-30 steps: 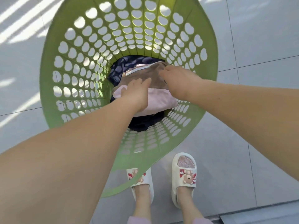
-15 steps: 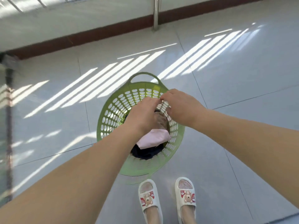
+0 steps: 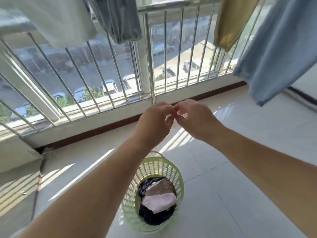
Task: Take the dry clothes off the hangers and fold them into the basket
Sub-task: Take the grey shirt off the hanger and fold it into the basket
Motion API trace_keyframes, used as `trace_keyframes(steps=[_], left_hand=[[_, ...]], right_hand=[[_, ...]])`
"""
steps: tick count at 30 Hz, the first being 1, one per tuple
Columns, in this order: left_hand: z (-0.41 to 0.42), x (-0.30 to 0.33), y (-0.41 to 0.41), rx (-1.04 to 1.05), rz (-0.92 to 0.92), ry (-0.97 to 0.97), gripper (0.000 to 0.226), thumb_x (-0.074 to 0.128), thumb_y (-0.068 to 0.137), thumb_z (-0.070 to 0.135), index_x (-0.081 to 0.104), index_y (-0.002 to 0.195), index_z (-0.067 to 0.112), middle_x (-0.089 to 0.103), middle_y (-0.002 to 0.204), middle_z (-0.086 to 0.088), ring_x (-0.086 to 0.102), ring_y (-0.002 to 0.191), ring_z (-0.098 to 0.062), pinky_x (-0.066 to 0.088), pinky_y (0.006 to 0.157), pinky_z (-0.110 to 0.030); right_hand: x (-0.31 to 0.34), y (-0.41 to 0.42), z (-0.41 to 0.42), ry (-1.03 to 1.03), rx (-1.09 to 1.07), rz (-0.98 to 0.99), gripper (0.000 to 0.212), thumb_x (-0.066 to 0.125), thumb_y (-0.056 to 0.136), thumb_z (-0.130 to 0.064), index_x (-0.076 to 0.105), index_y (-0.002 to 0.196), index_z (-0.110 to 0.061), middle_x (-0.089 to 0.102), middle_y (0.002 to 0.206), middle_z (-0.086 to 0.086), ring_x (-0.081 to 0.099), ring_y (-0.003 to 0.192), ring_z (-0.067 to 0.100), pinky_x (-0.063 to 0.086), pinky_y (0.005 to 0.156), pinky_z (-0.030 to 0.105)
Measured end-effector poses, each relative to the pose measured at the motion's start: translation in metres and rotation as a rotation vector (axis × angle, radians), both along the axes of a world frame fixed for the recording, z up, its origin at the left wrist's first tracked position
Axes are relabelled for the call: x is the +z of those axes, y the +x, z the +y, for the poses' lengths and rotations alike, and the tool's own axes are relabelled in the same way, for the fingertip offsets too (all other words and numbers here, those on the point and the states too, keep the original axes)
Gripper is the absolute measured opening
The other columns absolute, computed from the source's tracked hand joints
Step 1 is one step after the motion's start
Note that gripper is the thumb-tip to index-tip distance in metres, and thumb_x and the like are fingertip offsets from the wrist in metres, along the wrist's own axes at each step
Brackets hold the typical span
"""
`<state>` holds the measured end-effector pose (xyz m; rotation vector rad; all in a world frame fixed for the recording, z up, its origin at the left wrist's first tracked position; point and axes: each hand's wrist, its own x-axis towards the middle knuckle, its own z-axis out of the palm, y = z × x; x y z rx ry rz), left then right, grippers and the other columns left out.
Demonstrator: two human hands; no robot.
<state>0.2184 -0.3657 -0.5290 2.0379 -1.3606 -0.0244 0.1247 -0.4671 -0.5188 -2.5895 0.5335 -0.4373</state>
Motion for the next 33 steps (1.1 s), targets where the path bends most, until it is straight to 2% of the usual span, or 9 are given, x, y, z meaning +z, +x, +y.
trace_keyframes(steps=[2, 5, 8, 13, 18, 21, 24, 28, 33], left_hand=[[0.004, 0.034, -0.005, -0.012, -0.048, -0.037, 0.015, 0.061, 0.085, 0.008, 0.072, 0.096, 0.011, 0.068, 0.103, -0.001, 0.063, 0.091, -0.015, 0.045, 0.085, -0.021], [0.009, 0.074, -0.013, -0.035, -0.129, -0.119, 0.014, 0.062, 0.084, 0.007, 0.073, 0.091, 0.011, 0.069, 0.102, -0.002, 0.065, 0.091, -0.019, 0.05, 0.087, -0.031], [0.015, 0.119, -0.024, -0.058, -0.205, -0.194, 0.014, 0.063, 0.084, 0.007, 0.073, 0.091, 0.013, 0.07, 0.102, 0.001, 0.066, 0.09, -0.015, 0.05, 0.086, -0.029], [0.001, 0.197, -0.044, -0.111, -0.29, -0.303, 0.015, 0.061, 0.087, 0.011, 0.073, 0.095, 0.016, 0.07, 0.105, 0.005, 0.065, 0.095, -0.012, 0.051, 0.091, -0.034], [-0.013, 0.262, -0.069, -0.154, -0.413, -0.496, 0.015, 0.059, 0.087, 0.014, 0.072, 0.091, 0.019, 0.07, 0.099, 0.009, 0.064, 0.089, -0.008, 0.053, 0.086, -0.032], [-0.011, 0.286, -0.082, -0.175, -0.479, -0.694, 0.018, 0.053, 0.082, 0.022, 0.07, 0.083, 0.017, 0.068, 0.088, 0.01, 0.064, 0.077, -0.005, 0.054, 0.073, -0.021], [-0.009, 0.307, -0.092, -0.183, -0.48, -0.842, 0.02, 0.05, 0.082, 0.024, 0.066, 0.08, 0.013, 0.065, 0.084, 0.008, 0.06, 0.072, -0.004, 0.052, 0.067, -0.018], [-0.011, 0.348, -0.097, -0.183, -0.504, -0.9, 0.021, 0.047, 0.083, 0.026, 0.065, 0.083, 0.016, 0.065, 0.085, 0.008, 0.06, 0.074, -0.005, 0.052, 0.068, -0.024], [-0.02, 0.423, -0.107, -0.147, -0.536, -0.917, 0.021, 0.05, 0.081, 0.025, 0.069, 0.088, 0.02, 0.067, 0.088, 0.011, 0.063, 0.079, -0.005, 0.054, 0.075, -0.027]], right_hand=[[0.032, -0.01, 0.005, 0.007, -0.021, -0.07, 0.019, 0.055, 0.092, -0.018, 0.066, 0.106, -0.013, 0.065, 0.105, 0.006, 0.06, 0.098, 0.019, 0.045, 0.083, 0.027], [0.07, -0.021, 0.011, -0.003, -0.036, -0.156, 0.018, 0.057, 0.091, -0.018, 0.066, 0.106, -0.015, 0.064, 0.104, 0.003, 0.06, 0.095, 0.014, 0.04, 0.076, 0.021], [0.111, -0.034, 0.016, -0.041, -0.052, -0.259, 0.018, 0.059, 0.09, -0.018, 0.067, 0.106, -0.016, 0.063, 0.103, 0.0, 0.059, 0.091, 0.01, 0.04, 0.072, 0.015], [0.182, -0.058, 0.013, -0.12, -0.11, -0.408, 0.02, 0.059, 0.09, -0.016, 0.066, 0.108, -0.018, 0.061, 0.108, -0.004, 0.058, 0.098, 0.009, 0.046, 0.084, 0.018], [0.254, -0.089, 0.007, -0.259, -0.152, -0.512, 0.019, 0.055, 0.092, -0.019, 0.065, 0.107, -0.022, 0.055, 0.101, -0.014, 0.048, 0.093, -0.002, 0.032, 0.073, -0.001], [0.283, -0.106, 0.015, -0.3, -0.115, -0.583, 0.018, 0.053, 0.093, -0.021, 0.065, 0.107, -0.022, 0.059, 0.1, -0.01, 0.053, 0.089, 0.001, 0.038, 0.071, 0.004], [0.305, -0.113, 0.026, -0.296, -0.066, -0.666, 0.021, 0.048, 0.096, -0.019, 0.064, 0.108, -0.023, 0.063, 0.105, -0.005, 0.059, 0.095, 0.008, 0.049, 0.08, 0.02], [0.344, -0.116, 0.029, -0.35, -0.089, -0.75, 0.022, 0.044, 0.097, -0.018, 0.063, 0.109, -0.023, 0.061, 0.106, -0.007, 0.058, 0.096, 0.005, 0.046, 0.08, 0.015], [0.418, -0.124, 0.022, -0.648, -0.203, -0.726, 0.023, 0.043, 0.097, -0.022, 0.06, 0.112, -0.019, 0.057, 0.107, -0.002, 0.058, 0.097, 0.015, 0.049, 0.082, 0.031]])
